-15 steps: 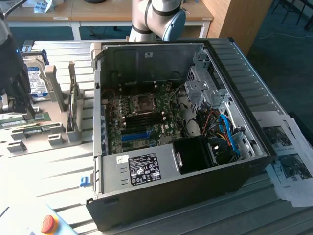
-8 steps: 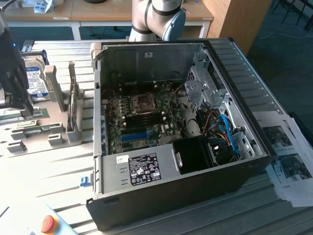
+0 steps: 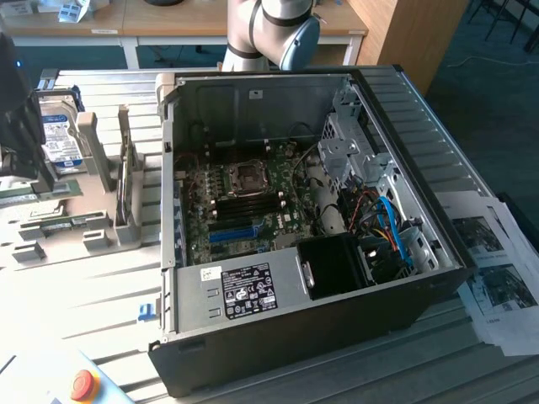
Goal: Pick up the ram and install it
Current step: 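Pick up the ram and move it above insertion slot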
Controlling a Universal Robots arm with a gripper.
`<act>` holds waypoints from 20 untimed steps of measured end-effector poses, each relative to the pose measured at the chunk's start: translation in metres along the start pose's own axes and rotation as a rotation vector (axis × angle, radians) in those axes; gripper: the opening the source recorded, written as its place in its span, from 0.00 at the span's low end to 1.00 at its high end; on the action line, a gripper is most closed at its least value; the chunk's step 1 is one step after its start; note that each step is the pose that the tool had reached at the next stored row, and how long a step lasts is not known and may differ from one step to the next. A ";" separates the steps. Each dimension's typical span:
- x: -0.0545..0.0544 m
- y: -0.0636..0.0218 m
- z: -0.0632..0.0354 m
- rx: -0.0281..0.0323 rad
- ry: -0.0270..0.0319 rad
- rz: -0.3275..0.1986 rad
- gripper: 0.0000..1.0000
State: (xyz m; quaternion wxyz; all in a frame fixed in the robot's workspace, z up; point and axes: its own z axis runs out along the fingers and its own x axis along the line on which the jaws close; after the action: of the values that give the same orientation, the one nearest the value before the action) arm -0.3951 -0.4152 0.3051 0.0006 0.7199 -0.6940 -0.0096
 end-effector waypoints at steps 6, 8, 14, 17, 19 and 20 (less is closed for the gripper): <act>0.000 0.0002 -0.0102 0.0000 0.0000 0.000 0.12; 0.000 0.0002 -0.0136 -0.0001 -0.0001 0.000 0.12; 0.000 0.0004 -0.0233 -0.0001 -0.0001 0.000 0.12; 0.000 0.0004 -0.0281 0.0000 -0.0001 0.000 0.12; 0.000 0.0005 -0.0311 -0.0001 0.0000 0.000 0.12; 0.000 0.0005 -0.0326 -0.0001 0.0000 0.000 0.12</act>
State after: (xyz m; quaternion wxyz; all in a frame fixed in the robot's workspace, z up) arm -0.3951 -0.4152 0.3377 0.0006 0.7199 -0.6940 -0.0097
